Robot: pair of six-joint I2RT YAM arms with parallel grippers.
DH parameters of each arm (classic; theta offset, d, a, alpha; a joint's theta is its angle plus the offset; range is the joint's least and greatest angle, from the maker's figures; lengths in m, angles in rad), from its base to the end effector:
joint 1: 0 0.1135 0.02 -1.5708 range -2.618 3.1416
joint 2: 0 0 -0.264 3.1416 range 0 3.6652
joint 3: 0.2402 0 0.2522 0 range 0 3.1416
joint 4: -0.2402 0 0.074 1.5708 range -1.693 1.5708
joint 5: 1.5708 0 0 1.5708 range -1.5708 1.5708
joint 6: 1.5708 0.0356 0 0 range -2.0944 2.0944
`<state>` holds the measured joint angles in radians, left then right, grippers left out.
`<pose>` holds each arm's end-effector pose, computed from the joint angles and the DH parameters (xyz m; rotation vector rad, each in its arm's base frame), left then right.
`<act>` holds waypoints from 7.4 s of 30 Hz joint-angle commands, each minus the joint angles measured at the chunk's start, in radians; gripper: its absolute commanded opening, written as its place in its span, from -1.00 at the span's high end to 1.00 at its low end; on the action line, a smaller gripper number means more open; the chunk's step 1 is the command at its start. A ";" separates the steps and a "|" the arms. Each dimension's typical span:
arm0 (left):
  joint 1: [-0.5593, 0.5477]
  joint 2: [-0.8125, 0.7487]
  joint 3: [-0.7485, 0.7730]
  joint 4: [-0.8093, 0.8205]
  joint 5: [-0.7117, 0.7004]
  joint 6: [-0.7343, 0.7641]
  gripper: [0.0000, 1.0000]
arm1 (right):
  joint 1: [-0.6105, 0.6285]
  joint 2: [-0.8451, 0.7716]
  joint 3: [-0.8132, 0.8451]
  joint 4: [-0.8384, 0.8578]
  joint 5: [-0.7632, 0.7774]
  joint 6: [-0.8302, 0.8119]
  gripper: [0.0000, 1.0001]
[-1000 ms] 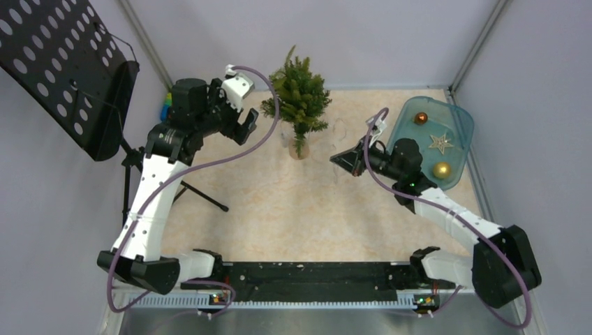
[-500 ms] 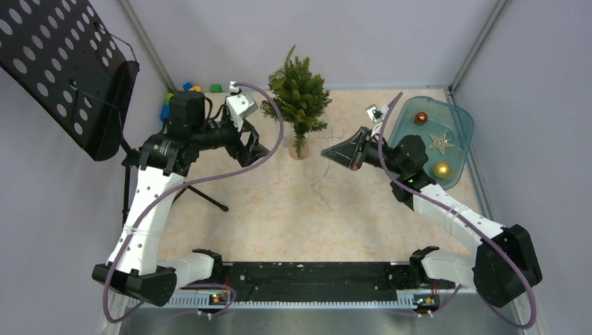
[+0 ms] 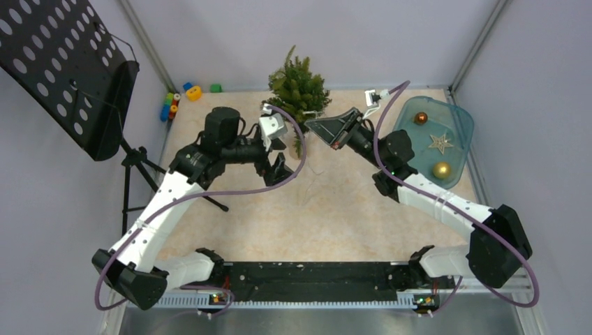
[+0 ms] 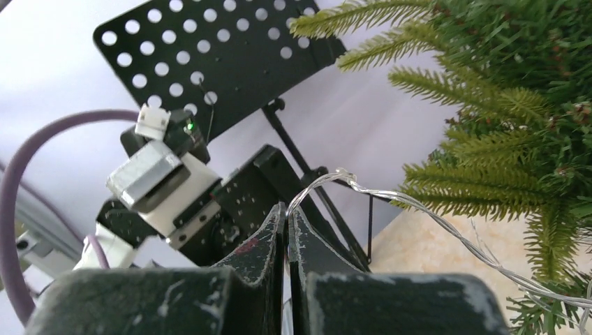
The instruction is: Decorate the small christmas tree
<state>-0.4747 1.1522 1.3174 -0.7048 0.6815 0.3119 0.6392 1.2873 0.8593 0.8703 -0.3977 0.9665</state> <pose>0.1958 -0.1258 0.4019 1.1588 1.7246 -0.8138 0.2249 0.1843 0.3656 -0.1918 1.3170 1.6189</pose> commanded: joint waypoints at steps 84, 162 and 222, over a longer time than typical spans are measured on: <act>0.225 0.410 0.528 0.217 -1.110 0.333 1.00 | -0.234 0.153 0.994 -1.016 -0.015 -0.574 -0.34; 0.252 0.882 1.259 0.411 -0.166 -0.245 1.00 | -0.261 0.943 1.535 -0.485 -0.069 -0.908 1.00; 0.157 0.291 1.097 -0.205 -0.286 0.058 1.00 | -0.047 0.837 1.522 -0.357 -0.003 -1.165 1.00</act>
<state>-0.3222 1.5330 2.3611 -0.7856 0.3634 0.3901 0.6502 2.1220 2.3444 0.4858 -0.5732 -0.1658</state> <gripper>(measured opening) 0.015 0.006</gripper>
